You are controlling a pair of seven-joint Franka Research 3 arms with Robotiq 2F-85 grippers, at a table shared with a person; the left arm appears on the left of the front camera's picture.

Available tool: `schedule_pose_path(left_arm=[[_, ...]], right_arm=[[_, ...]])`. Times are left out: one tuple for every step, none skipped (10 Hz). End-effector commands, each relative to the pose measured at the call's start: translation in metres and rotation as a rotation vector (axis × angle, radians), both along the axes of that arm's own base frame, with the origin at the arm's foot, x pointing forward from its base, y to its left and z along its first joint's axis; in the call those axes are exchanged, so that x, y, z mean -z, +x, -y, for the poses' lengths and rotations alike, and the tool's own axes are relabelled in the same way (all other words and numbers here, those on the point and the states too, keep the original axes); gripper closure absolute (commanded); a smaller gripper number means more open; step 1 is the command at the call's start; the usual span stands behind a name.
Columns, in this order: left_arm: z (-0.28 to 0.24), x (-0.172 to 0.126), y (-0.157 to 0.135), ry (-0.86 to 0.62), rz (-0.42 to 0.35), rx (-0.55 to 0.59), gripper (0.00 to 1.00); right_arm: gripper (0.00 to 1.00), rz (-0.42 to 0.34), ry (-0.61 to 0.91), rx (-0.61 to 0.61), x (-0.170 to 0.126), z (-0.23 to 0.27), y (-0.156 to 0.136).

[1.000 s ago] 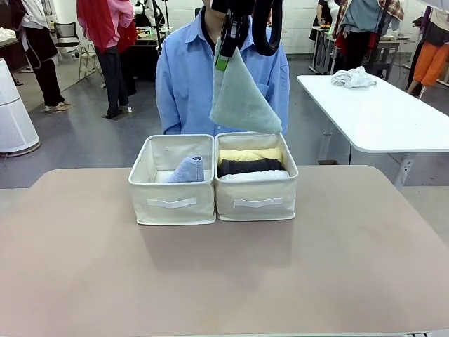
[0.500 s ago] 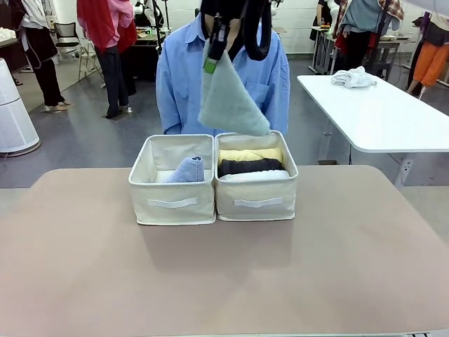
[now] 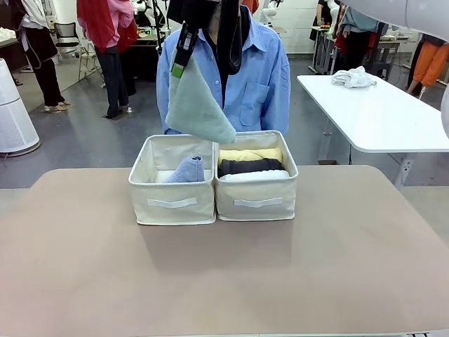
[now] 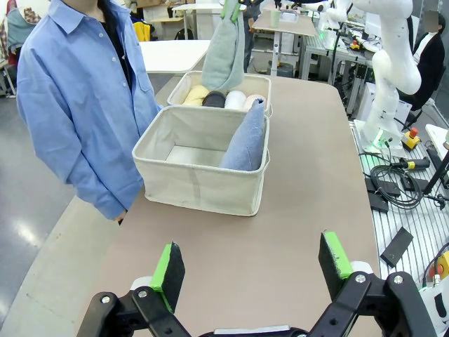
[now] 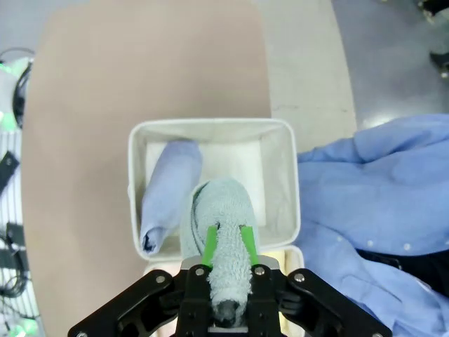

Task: Sort the towels based on their folding style.
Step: Pick up another triangle-folded towel from the table and place it in the left Fabric basket.

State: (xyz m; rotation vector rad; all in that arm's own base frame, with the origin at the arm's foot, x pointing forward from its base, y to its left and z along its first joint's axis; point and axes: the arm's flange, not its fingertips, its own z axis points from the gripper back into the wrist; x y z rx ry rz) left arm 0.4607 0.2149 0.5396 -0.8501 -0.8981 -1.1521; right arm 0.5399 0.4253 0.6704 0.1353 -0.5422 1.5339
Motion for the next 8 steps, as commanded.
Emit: schedule_pose_path(left_arm=[[-0.001, 0.000, -0.002, 0.003, -0.001, 0.001, 0.00], [-0.001, 0.000, -0.002, 0.003, -0.001, 0.001, 0.00], [-0.001, 0.000, -0.002, 0.003, -0.001, 0.001, 0.00], [-0.001, 0.000, -0.002, 0.003, -0.001, 0.001, 0.00], [-0.001, 0.000, -0.002, 0.003, -0.001, 0.001, 0.00], [-0.001, 0.000, -0.002, 0.003, -0.001, 0.001, 0.00], [-0.001, 0.000, -0.002, 0.003, -0.001, 0.001, 0.00], [-0.001, 0.000, -0.002, 0.003, -0.001, 0.001, 0.00]], right_arm=[[0.85, -0.001, 0.055, 0.051, 0.006, -0.018, 0.007], [0.85, -0.003, 0.055, 0.039, 0.011, -0.024, 0.006], [0.85, -0.020, 0.045, 0.018, 0.019, -0.034, 0.005], [0.85, -0.030, 0.041, 0.007, 0.025, -0.041, 0.006], [0.85, -0.027, 0.034, -0.002, 0.029, -0.045, 0.007], [0.85, -0.014, 0.033, -0.007, 0.034, -0.048, 0.008], [0.85, -0.004, 0.029, -0.011, 0.040, -0.052, 0.008], [0.85, -0.012, 0.034, -0.015, 0.046, -0.055, 0.011]])
